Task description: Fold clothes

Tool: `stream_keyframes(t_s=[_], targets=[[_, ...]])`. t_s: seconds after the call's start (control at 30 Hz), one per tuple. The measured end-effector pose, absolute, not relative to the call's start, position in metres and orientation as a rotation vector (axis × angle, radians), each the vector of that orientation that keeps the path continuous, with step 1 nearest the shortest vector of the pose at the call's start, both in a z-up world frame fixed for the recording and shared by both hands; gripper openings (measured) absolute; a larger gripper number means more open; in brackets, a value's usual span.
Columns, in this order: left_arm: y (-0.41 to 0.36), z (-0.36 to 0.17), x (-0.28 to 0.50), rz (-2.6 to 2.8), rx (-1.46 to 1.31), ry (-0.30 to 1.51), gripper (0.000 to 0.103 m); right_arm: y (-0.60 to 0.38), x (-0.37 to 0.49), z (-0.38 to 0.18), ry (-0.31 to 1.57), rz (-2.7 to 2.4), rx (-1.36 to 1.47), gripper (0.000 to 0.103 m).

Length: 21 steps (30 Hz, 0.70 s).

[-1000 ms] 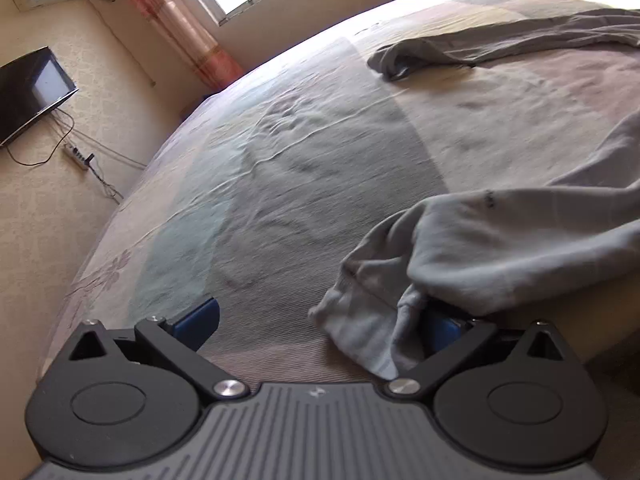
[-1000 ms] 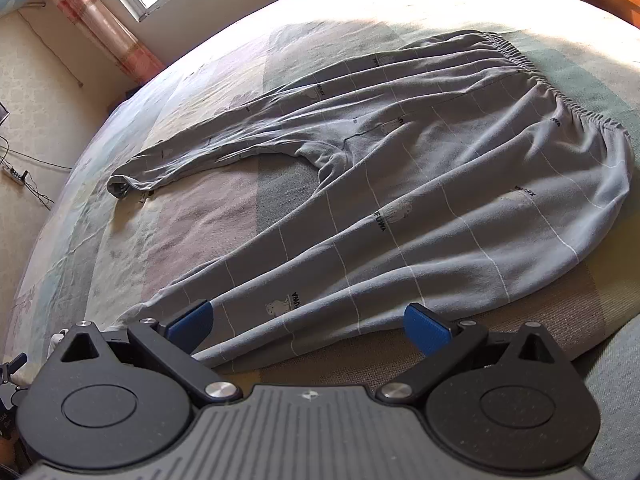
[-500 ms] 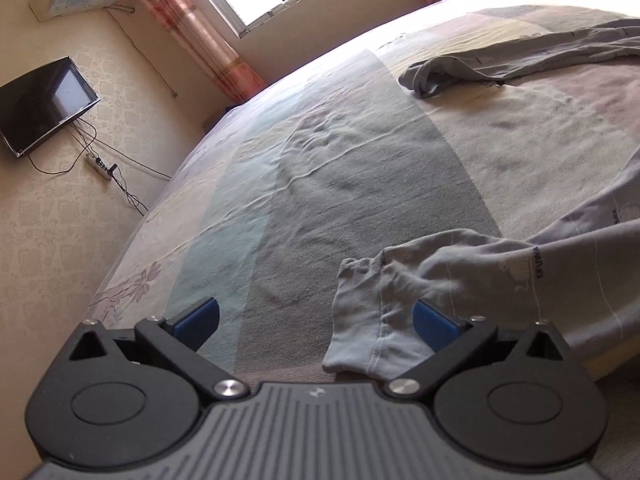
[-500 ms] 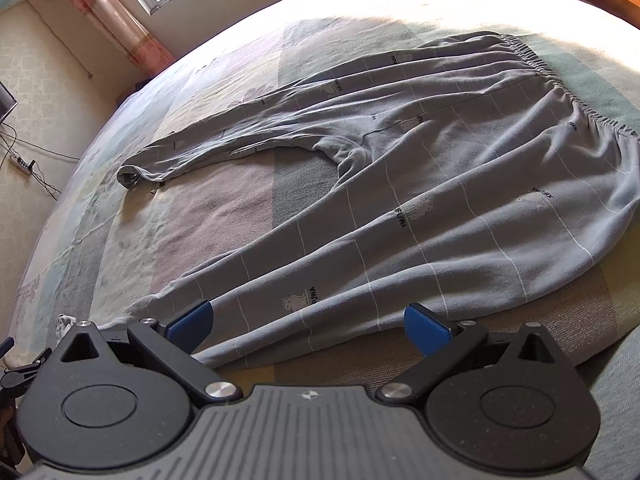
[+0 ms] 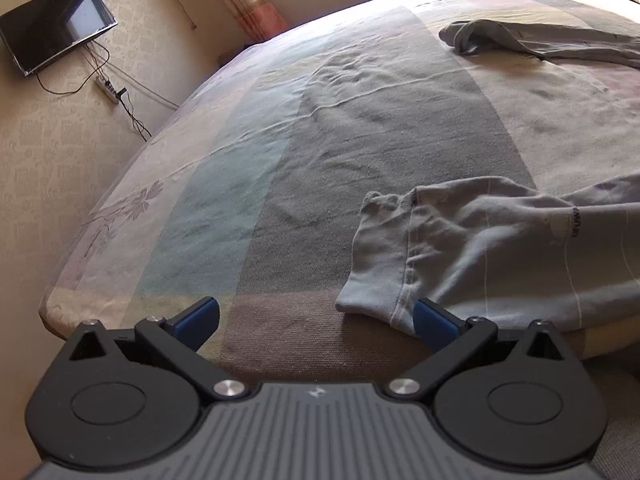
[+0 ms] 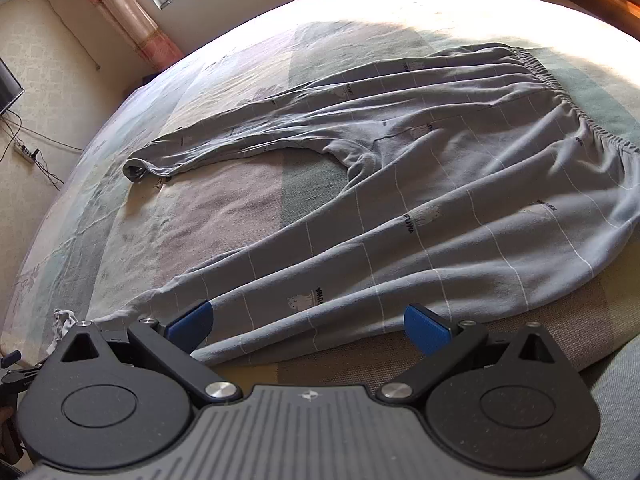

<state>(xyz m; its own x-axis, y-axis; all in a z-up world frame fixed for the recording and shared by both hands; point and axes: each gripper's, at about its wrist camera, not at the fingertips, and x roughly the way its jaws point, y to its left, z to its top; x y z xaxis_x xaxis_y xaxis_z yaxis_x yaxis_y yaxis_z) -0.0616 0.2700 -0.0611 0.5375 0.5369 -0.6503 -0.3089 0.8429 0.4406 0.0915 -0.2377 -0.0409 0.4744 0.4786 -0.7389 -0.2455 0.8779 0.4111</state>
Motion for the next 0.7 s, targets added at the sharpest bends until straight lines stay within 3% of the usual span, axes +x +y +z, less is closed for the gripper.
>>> stream_keyframes(t_s=[0.13,0.33,0.57,0.7], targets=[[0.242,-0.045,-0.048,0.343,0.285,0.795,0.103,-0.226,0.089,-0.040,0.975,0.488,0.232,0.103],[0.210,-0.063,-0.019,0.138,0.233,0.826,0.103,-0.215,0.086,-0.049,0.993,0.513,0.185,0.103],[0.249,-0.088,-0.025,0.125,-0.092,0.885,0.102,-0.221,0.092,-0.068,1.043,0.484,0.202,0.103],[0.251,-0.090,-0.027,0.131,-0.062,0.876,0.103,-0.230,0.092,-0.076,1.048,0.485,0.239,0.103]])
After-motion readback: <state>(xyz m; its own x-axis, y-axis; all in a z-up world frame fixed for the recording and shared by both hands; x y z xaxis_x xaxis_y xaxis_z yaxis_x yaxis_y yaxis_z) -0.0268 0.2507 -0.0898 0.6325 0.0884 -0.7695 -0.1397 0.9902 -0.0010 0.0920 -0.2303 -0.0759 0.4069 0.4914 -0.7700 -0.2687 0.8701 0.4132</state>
